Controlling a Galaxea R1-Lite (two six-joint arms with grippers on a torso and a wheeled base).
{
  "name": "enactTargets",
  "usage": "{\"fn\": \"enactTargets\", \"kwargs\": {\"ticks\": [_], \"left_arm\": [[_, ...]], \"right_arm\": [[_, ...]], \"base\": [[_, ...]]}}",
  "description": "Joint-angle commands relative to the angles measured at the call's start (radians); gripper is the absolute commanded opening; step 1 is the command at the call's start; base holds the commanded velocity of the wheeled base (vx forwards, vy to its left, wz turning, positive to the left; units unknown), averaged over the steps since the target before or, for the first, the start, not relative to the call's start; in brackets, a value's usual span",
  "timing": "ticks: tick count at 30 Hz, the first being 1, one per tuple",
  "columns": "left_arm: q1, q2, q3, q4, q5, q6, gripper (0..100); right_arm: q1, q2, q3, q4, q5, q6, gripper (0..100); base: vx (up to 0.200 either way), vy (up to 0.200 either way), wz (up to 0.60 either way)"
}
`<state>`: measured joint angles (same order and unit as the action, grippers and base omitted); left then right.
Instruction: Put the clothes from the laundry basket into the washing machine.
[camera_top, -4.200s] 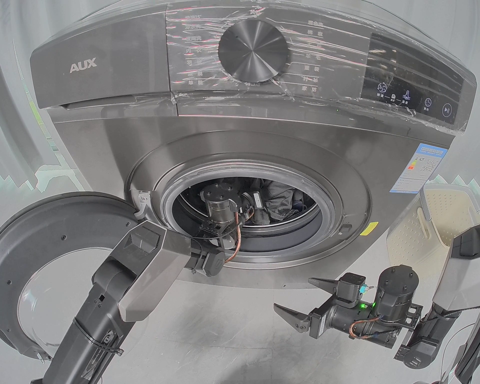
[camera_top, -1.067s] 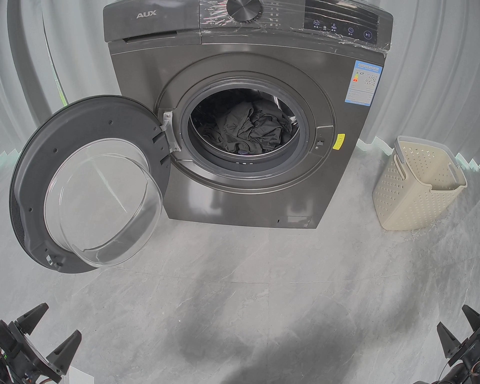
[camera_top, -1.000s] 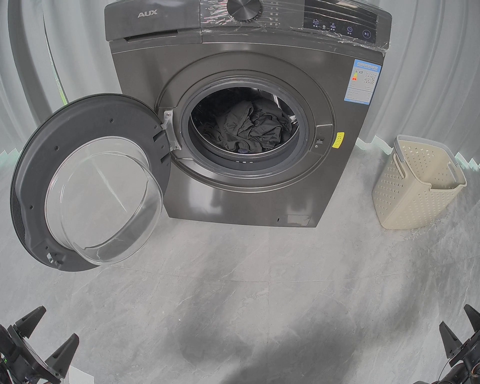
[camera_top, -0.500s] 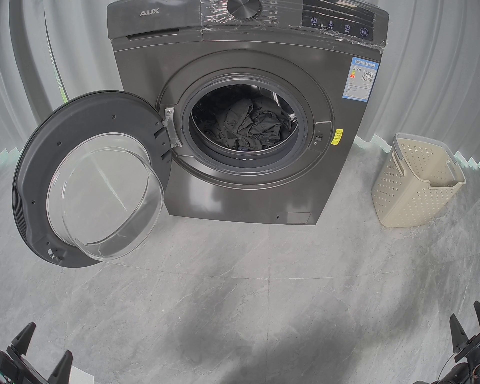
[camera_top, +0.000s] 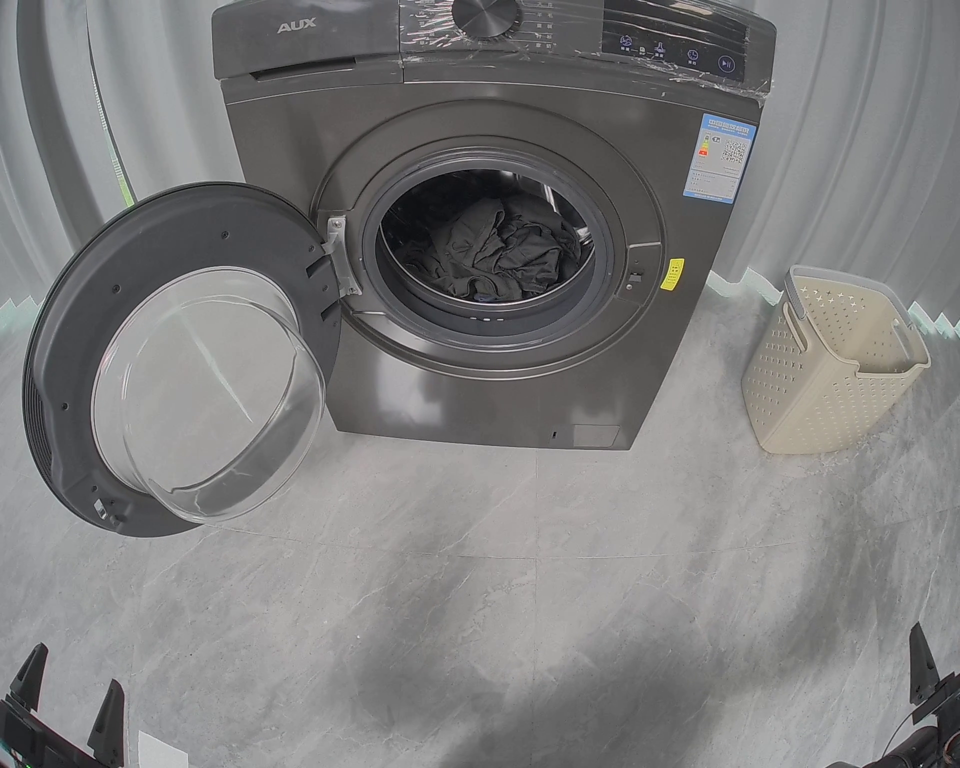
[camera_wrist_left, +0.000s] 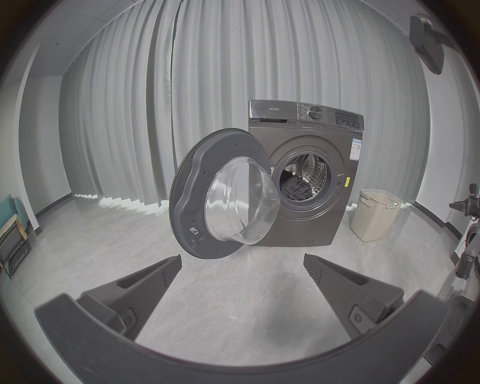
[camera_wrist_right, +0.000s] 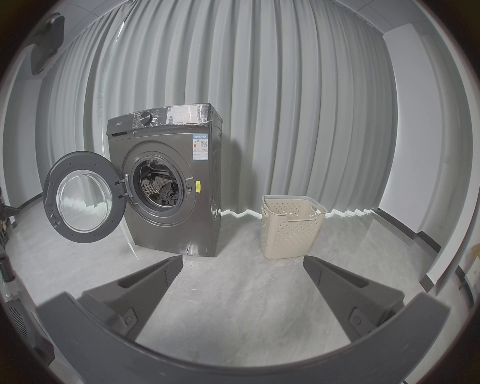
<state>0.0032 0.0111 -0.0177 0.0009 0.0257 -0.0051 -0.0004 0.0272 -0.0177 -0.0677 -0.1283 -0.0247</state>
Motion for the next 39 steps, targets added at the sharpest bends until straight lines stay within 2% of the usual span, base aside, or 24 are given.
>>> {"fn": "enactTargets", "kwargs": {"ticks": [1,2,4,8,16,24,30,36,39], "left_arm": [[0.0,-0.011,0.016,0.001,-0.001,-0.001,100],[0.0,-0.011,0.018,-0.001,-0.001,-0.001,100],[0.0,-0.011,0.016,0.001,-0.001,-0.006,100],[0.0,-0.011,0.016,0.001,-0.001,-0.001,100],[0.0,-0.011,0.016,0.001,-0.003,0.004,100],[-0.002,-0.011,0.016,0.001,-0.001,-0.001,100],[-0.002,-0.011,0.016,0.001,-0.003,-0.006,100],[-0.002,-0.011,0.018,0.001,-0.003,0.001,100],[-0.002,-0.011,0.016,0.001,-0.003,0.001,100]], "right_arm": [[-0.001,-0.027,0.016,0.012,0.049,0.009,100],[-0.004,-0.027,0.016,0.02,0.072,0.017,100],[-0.003,-0.026,0.01,0.094,0.167,0.038,100],[-0.004,-0.026,0.001,0.112,0.141,0.026,100],[-0.004,-0.026,0.005,0.097,0.164,0.017,100],[-0.003,-0.027,0.007,0.094,0.162,0.017,100],[-0.003,-0.027,0.007,0.094,0.164,0.017,100],[-0.003,-0.027,0.007,0.095,0.164,0.017,100],[-0.003,-0.027,0.007,0.094,0.164,0.017,100]], "base": [[0.0,0.2,0.0],[0.0,0.2,0.0],[0.0,0.2,0.0],[0.0,0.2,0.0],[0.0,0.2,0.0],[0.0,0.2,0.0],[0.0,0.0,0.0],[0.2,0.0,0.0],[0.0,0.0,0.0]]}}
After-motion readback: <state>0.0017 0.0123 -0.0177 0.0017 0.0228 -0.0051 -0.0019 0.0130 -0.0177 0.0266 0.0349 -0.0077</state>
